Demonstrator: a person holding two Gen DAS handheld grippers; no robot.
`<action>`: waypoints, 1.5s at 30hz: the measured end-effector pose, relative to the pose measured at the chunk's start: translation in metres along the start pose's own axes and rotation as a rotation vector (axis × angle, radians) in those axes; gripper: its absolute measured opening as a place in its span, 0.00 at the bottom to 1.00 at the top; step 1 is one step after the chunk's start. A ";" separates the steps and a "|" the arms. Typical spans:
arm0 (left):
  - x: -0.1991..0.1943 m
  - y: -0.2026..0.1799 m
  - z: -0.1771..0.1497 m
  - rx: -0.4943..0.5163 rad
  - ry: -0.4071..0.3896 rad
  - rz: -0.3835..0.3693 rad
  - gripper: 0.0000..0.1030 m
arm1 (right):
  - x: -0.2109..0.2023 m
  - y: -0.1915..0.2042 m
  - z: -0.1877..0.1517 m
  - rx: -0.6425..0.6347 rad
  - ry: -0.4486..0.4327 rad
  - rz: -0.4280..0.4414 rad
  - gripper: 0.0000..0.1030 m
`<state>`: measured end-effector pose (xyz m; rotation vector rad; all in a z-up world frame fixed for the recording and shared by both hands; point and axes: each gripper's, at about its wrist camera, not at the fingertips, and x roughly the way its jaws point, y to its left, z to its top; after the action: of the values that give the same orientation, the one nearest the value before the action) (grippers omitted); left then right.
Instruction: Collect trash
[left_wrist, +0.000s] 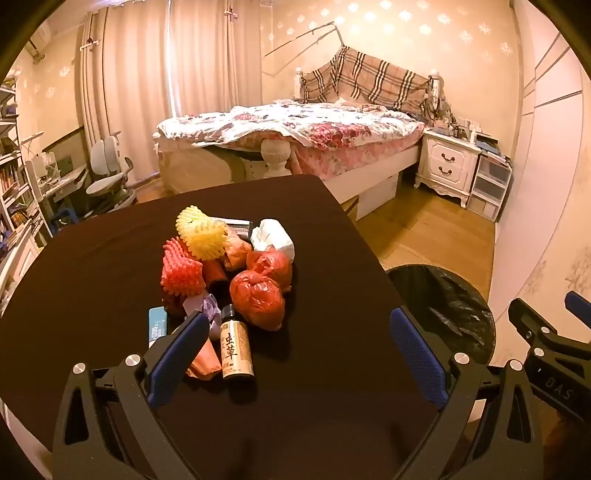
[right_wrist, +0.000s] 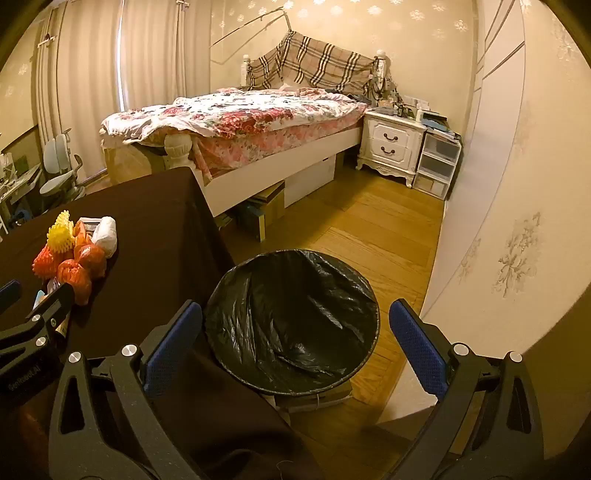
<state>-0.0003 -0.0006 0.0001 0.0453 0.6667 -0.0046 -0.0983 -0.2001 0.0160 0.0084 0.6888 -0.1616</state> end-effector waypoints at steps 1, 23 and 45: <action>0.000 0.000 0.000 0.000 0.001 0.002 0.95 | 0.000 0.000 0.000 -0.001 -0.004 -0.001 0.96; 0.006 0.005 -0.006 -0.003 0.013 0.000 0.95 | 0.000 -0.001 -0.002 0.005 0.003 0.001 0.96; 0.011 0.009 -0.007 -0.006 0.019 0.002 0.95 | 0.001 -0.001 -0.003 0.005 0.007 0.002 0.96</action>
<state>0.0042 0.0092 -0.0114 0.0406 0.6855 -0.0008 -0.0993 -0.2014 0.0131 0.0147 0.6953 -0.1613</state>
